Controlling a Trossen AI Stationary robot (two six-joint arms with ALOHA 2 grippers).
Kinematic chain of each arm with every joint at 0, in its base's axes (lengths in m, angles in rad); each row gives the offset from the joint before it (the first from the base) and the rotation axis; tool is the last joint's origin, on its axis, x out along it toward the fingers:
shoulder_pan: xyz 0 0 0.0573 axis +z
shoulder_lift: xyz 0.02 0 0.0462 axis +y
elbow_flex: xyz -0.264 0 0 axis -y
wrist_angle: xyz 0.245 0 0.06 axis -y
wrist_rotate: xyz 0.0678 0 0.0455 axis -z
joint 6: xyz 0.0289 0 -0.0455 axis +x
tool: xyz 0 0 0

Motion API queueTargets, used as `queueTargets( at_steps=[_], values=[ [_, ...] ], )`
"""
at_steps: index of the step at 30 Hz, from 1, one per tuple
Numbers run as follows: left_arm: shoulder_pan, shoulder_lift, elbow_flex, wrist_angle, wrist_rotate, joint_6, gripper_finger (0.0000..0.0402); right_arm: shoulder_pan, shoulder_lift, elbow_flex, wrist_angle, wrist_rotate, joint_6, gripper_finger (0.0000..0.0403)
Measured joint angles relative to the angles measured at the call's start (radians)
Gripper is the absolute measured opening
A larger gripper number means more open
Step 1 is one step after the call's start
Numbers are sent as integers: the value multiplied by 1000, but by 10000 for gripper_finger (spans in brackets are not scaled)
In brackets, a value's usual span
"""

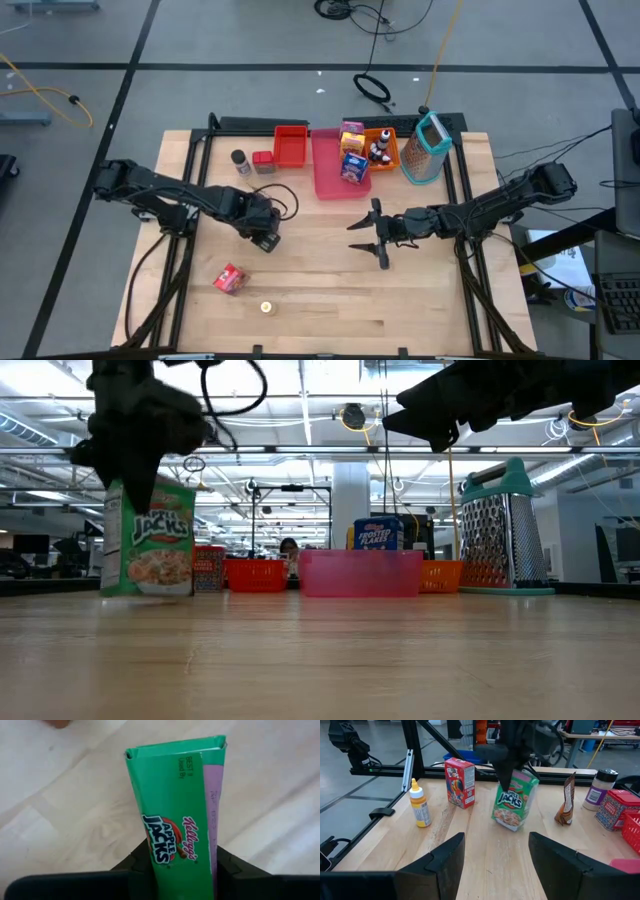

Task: Pick & Place Kitchen Items
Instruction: Put the green cereal box into the pink bin

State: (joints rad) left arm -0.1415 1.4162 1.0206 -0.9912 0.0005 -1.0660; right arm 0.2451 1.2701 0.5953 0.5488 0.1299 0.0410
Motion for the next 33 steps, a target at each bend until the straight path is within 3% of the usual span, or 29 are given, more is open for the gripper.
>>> queueTargets(
  at_steps=[4, 17, 23, 33],
  values=[
    [1, 0, 68, 1, -19, 85, 104, 0, 0, 0, 0, 0, 0, 212],
    [86, 0, 303, 9, -240, 518, 104, 0, 0, 0, 0, 0, -3, 212],
    [190, -1, 333, 100, -236, 647, 104, -2, 0, 0, 1, 0, -8, 212],
    [392, 59, 331, 207, -128, 797, 104, -2, 0, 0, 14, 4, -28, 212]
  ],
)
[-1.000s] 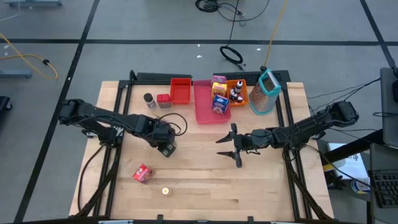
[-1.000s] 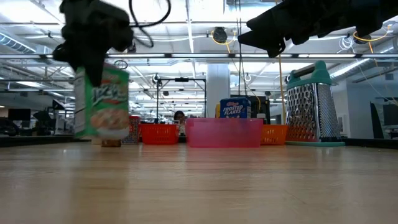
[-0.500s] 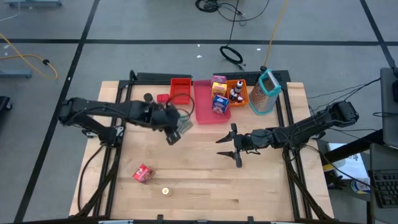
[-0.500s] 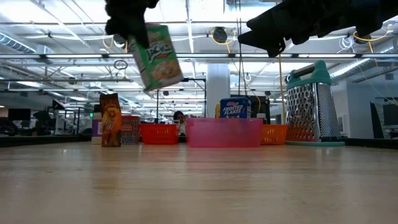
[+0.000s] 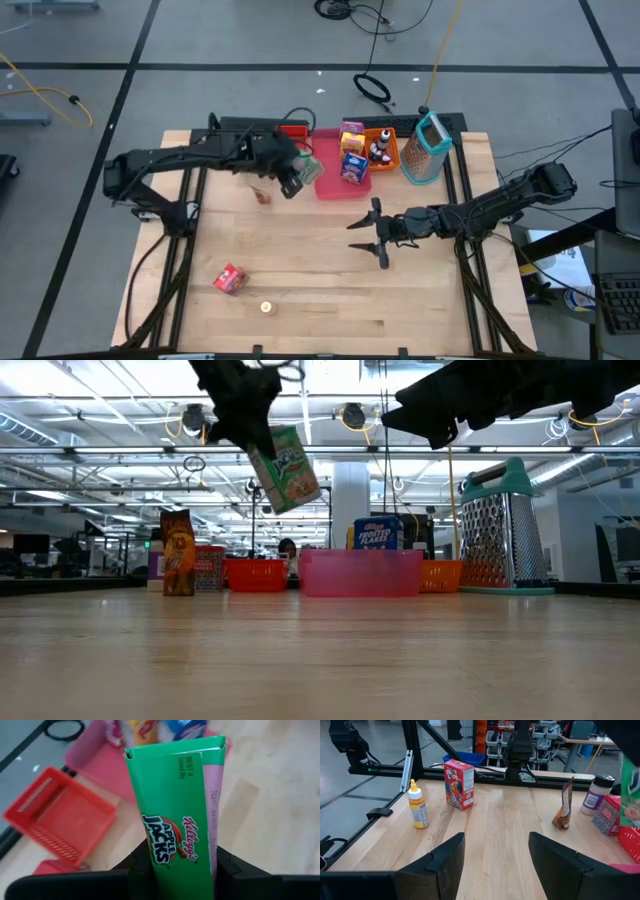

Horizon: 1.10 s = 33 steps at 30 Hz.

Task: Pick & Place Kitchen Items
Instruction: Put the green cereal box into the pink bin

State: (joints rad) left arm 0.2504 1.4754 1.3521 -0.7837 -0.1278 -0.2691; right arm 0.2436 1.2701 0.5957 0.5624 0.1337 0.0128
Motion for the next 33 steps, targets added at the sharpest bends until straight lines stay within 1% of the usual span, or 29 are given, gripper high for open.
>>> queueTargets(
  at_steps=[5, 8, 13, 15, 21, 28, 30, 33],
  values=[
    [64, 41, 0, 65, 29, 56, 104, 0, 0, 0, 19, 0, -25, 212],
    [87, 67, 1, 139, 50, 95, 104, 0, 0, 0, 22, 0, -35, 212],
    [119, 104, 0, 174, 75, 148, 104, 0, 0, 0, 28, 0, -36, 212],
    [126, 128, -1, 158, 76, 168, 104, 0, 0, 0, 34, 0, -36, 212],
    [145, 185, 0, 213, 81, 238, 104, 0, 0, 0, 39, 0, -36, 212],
    [145, 219, -3, 247, 50, 379, 104, -7, 0, 0, 38, 1, -42, 212],
    [145, 222, 2, 298, 45, 406, 104, -7, 0, 0, 39, 1, -50, 212],
    [153, 224, -1, 297, 22, 442, 104, -7, 0, 0, 39, 1, -52, 212]
  ],
)
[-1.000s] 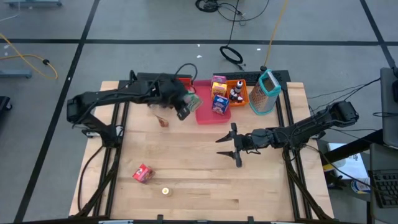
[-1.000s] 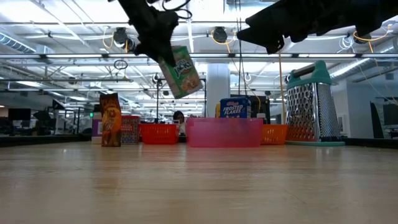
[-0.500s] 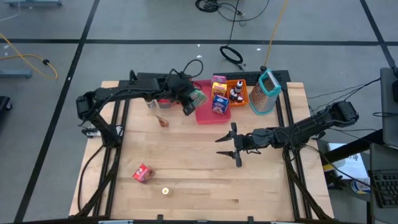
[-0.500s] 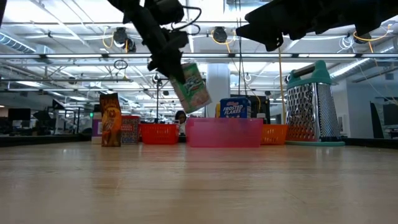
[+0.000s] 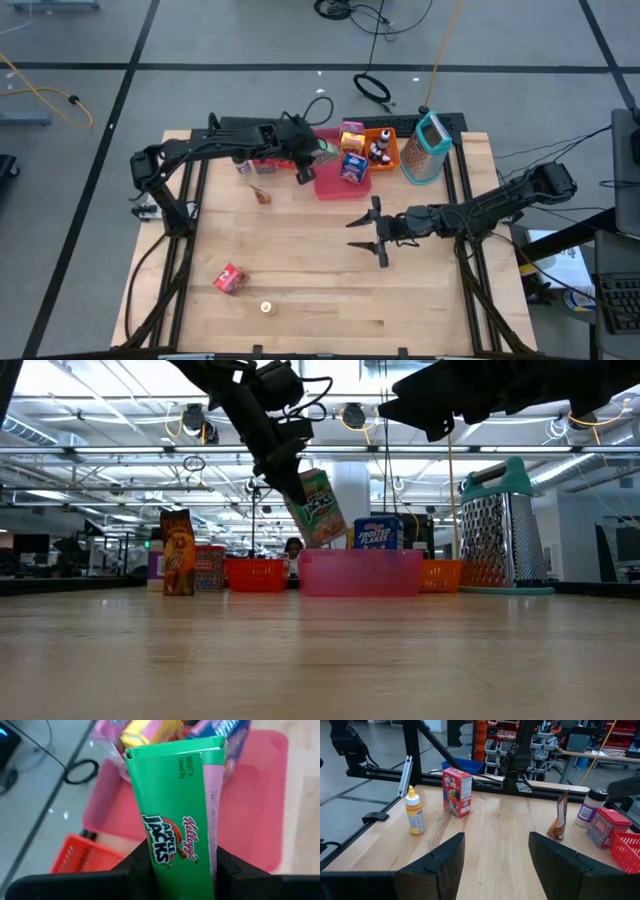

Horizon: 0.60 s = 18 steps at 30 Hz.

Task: Pick & Place Kitchen Items
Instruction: Put the green cereal box into the pink bin

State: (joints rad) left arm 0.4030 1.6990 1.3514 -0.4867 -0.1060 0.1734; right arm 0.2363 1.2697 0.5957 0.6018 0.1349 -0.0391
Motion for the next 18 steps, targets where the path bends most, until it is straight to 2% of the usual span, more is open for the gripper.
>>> queueTargets(
  at_steps=[13, 18],
  values=[
    [58, 32, 0, 46, 80, 32, 104, -1, 0, 0, 0, 2, -3, 212],
    [53, 79, -1, 55, 57, 63, 104, -1, 0, 0, 0, 0, -3, 212]
  ],
)
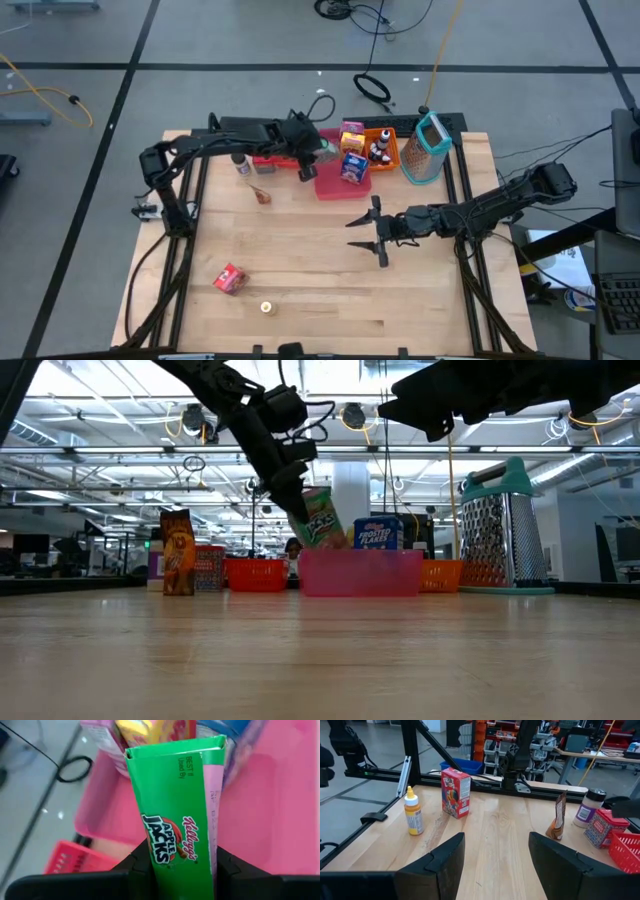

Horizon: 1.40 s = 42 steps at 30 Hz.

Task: Pick & Place Kitchen Items
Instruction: Put the green cereal box into the pink bin, then put the red cereal box into the pink bin

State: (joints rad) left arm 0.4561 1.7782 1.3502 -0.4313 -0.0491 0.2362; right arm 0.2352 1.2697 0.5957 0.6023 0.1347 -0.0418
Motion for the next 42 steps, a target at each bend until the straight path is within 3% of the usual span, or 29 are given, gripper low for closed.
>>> queueTargets(
  at_steps=[13, 19, 24, 28, 36, 42],
  values=[
    [4, 18, 2, 17, -22, 34, 110, 0, 0, 0, -4, 0, -4, 212],
    [2, 18, 2, 23, -96, 45, 166, 0, 0, 0, -4, 0, -5, 212],
    [1, 18, 2, 34, -101, 35, 223, 0, 0, 0, -5, 0, -4, 212],
    [1, 18, 2, 49, -110, 17, 246, 0, 0, 0, -7, 0, -4, 212],
    [-14, 8, 2, 17, -112, -9, 253, 0, 0, 0, -8, 0, -4, 212],
    [-65, -84, 2, -71, -109, -111, 253, 0, 0, 0, -24, 0, -4, 212]
  ],
)
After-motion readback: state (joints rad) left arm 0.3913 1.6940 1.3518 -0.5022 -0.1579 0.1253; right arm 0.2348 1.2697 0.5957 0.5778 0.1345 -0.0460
